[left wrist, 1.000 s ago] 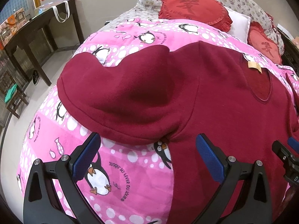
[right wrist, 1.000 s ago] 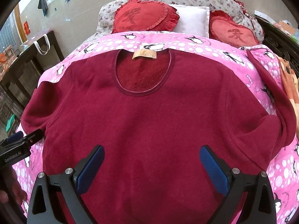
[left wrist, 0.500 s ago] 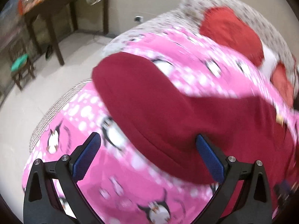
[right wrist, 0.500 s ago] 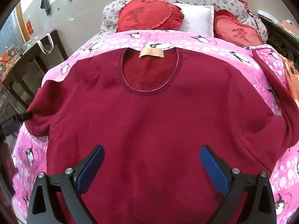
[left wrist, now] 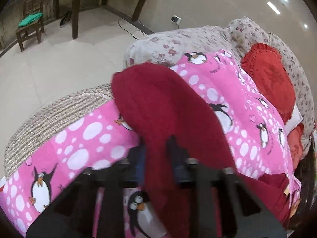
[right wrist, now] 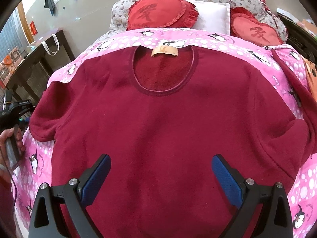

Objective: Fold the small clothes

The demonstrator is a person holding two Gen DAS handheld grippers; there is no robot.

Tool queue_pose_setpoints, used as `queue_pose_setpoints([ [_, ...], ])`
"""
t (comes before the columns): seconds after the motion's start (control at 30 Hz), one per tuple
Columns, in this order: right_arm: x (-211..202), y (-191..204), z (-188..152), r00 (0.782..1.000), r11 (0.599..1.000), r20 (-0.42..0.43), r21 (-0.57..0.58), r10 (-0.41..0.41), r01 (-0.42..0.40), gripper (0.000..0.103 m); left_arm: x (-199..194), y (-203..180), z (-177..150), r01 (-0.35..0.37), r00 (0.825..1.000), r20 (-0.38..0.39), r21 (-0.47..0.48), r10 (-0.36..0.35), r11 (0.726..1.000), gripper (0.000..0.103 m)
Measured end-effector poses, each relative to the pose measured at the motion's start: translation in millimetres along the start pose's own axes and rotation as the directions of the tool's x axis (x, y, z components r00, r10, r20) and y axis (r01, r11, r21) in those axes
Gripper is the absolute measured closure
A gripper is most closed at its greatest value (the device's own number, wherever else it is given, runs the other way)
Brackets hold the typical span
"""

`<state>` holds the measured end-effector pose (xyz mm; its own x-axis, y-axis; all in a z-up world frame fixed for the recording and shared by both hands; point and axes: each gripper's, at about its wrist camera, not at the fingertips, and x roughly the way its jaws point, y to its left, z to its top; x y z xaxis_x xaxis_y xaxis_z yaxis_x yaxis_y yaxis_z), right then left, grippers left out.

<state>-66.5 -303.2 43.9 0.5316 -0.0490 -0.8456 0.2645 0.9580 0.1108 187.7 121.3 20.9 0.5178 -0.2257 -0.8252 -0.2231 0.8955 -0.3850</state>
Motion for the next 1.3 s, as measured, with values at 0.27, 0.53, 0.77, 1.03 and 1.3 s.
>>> queue_pose_setpoints([
  [0.27, -13.5, -26.9, 5.1, 0.999, 0.997, 0.034, 0.071, -0.006, 0.003, 0.002, -86.1, -87.5, -40.9, 0.228, 0.969, 0.047, 0.223, -0.244, 0.948, 0.096],
  [0.53, -39.2, -73.0, 6.1, 0.996, 0.986, 0.065, 0.16, -0.065, 0.054, 0.002, -129.6, -216.8, -168.3, 0.436, 0.888, -0.138, 0.552, -0.438, 0.71, 0.096],
  [0.77, -57.3, -112.3, -2.6, 0.994, 0.972, 0.05, 0.221, -0.096, 0.083, 0.002, -66.3, -252.9, -268.0, 0.415, 0.909, -0.329, 0.673, -0.255, 0.613, 0.095],
  [1.03, -81.9, -126.0, 2.0, 0.992, 0.965, 0.126, 0.262, -0.007, -0.027, 0.002, -110.3, -222.0, -249.7, 0.349, 0.935, -0.226, 0.716, -0.272, 0.604, 0.056],
  [1.3, -57.5, -54.3, 42.0, 0.984, 0.977, 0.098, 0.137, 0.149, -0.162, 0.002, -91.3, -175.5, -214.1, 0.075, 0.992, 0.012, 0.728, -0.123, 0.681, 0.039],
])
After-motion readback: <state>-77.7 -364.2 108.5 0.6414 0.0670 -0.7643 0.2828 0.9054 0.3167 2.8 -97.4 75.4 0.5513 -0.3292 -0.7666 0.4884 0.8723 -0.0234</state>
